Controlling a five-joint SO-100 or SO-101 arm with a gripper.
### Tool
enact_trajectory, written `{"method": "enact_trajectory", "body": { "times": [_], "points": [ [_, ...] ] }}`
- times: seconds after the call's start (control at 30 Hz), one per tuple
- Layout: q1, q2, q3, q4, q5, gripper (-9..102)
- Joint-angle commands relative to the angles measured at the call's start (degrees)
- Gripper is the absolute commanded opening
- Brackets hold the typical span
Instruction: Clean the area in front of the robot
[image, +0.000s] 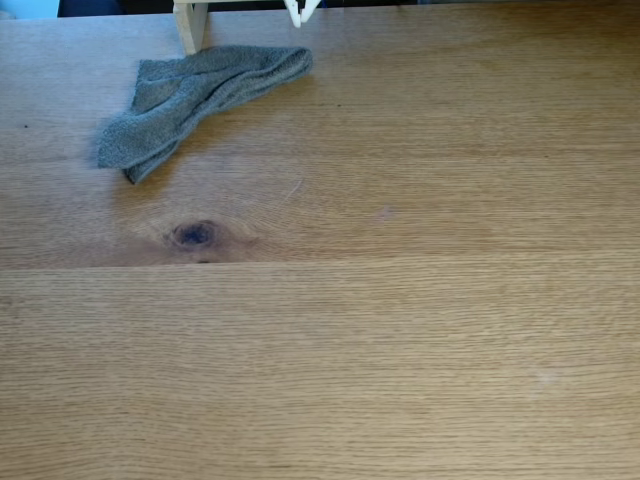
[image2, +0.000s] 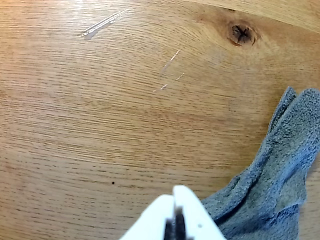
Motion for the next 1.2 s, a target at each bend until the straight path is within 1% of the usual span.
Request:
{"method": "enact_trajectory", "body": {
  "times": [0.0, 0.47, 0.67, 0.8, 0.9, 1.03, 1.17],
  "points": [
    [4.7, 0.5, 6.2, -1.0, 4.8, 0],
    [4.5, 0.5, 6.2, -1.4, 4.6, 0],
    [-2.0, 0.6, 5.4, -3.8, 0.4, 0],
    [-4.6, -0.4, 5.0, -8.2, -3.1, 0],
    [-6.6, -7.0, 1.4, -11.0, -2.9, 0],
    [-9.9, -19.4, -6.7, -14.7, 1.0, 0],
    [-9.7, -33.5, -16.8, -18.5, 2.5, 0]
  ]
}}
